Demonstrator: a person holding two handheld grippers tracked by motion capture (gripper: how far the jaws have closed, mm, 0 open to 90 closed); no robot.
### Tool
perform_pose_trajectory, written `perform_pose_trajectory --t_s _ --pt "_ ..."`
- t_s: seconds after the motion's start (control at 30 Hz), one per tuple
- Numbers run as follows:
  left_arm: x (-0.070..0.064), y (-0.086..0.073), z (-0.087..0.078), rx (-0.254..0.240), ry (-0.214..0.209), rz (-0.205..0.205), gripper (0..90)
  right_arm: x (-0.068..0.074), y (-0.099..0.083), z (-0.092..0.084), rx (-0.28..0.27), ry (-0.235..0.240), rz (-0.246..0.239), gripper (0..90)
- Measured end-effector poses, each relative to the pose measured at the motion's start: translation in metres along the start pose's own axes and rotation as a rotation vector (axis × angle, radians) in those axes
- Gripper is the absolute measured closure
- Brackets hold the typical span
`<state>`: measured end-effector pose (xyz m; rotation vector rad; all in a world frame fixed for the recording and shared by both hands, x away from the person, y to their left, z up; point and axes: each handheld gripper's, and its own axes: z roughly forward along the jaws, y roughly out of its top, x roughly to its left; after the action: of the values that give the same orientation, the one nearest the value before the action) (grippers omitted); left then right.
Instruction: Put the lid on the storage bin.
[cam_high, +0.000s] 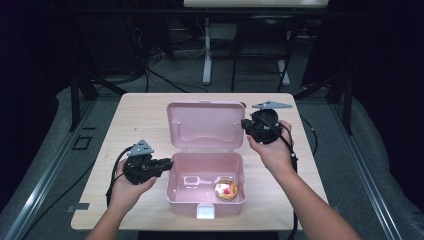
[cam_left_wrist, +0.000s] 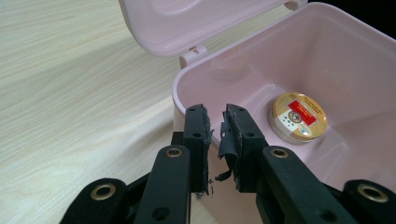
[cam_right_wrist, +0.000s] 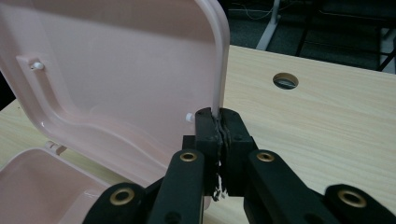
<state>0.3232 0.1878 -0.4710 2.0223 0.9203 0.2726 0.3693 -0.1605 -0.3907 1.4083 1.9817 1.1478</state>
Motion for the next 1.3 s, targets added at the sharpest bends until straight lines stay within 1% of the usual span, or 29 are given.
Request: perform_pose_trajectory --t_s 0.4,0.83,1.03,1.2,1.3 --pt "0.000 -0.001 0.000 -0.004 -0.001 -0.008 79.2 0.005 -0.011 -0.010 -0.052 -0.004 -0.030 87.5" --pt "0.001 -0.001 -0.001 -0.004 -0.010 -0.021 79.4 0.009 -0.018 -0.021 -0.059 0.005 -0.049 87.4" --pt "0.002 -0.001 -0.001 -0.007 -0.011 -0.021 79.4 0.011 -0.022 -0.026 -0.068 0.005 -0.070 87.2" --pt "0.002 -0.002 0.000 -0.011 -0.012 -0.026 79.4 0.013 -0.027 -0.030 -0.079 0.013 -0.067 86.8" --pt "0.002 -0.001 0.000 -0.009 -0.011 -0.025 79.4 0.012 -0.028 -0.032 -0.073 0.021 -0.067 86.6"
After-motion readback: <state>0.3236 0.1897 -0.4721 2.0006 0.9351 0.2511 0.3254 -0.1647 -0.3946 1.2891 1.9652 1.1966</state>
